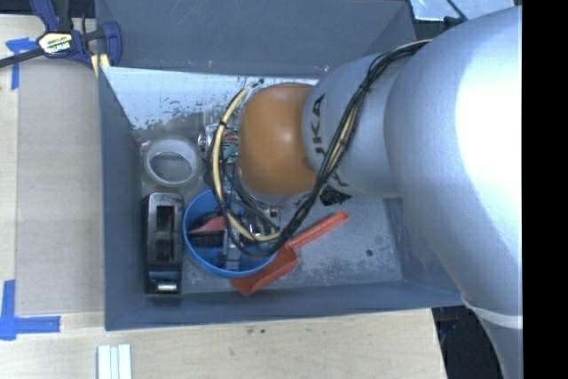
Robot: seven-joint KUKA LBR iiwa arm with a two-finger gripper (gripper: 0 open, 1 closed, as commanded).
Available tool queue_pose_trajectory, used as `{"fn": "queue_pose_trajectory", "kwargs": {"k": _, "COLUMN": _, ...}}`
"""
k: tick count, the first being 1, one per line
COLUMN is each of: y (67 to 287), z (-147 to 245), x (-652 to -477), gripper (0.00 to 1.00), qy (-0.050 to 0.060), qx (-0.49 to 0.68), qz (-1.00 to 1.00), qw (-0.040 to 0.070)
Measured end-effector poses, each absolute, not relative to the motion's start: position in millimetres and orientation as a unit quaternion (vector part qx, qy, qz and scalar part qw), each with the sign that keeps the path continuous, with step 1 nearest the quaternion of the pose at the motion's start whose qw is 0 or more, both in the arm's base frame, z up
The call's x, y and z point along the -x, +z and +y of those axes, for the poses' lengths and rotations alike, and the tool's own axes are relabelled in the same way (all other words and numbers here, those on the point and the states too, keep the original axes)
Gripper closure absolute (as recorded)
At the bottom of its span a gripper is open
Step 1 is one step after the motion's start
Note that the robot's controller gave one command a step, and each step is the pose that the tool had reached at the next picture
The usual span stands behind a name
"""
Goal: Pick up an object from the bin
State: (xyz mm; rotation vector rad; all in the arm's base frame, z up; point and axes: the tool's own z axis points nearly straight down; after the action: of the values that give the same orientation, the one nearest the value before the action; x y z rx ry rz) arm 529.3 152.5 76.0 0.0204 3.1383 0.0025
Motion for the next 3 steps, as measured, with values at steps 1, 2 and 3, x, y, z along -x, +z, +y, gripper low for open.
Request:
{"fn": "queue_pose_trajectory", "kwargs": {"k": 1, "y": 73, "z": 143, "x": -571.9, "gripper": 1.00, "qy": 0.003, "qx": -0.032, "qz": 0.999, "qw": 0.008}}
{"fn": "queue_pose_trajectory", "kwargs": {"k": 2, "y": 73, "z": 144, "x": -571.9, "gripper": 1.00, "qy": 0.003, "qx": -0.032, "qz": 0.999, "qw": 0.008}}
{"fn": "queue_pose_trajectory", "kwargs": {"k": 3, "y": 161, "z": 154, "x": -584.7, "gripper": 1.00, "qy": 0.004, "qx": -0.037, "qz": 0.999, "qw": 0.012}}
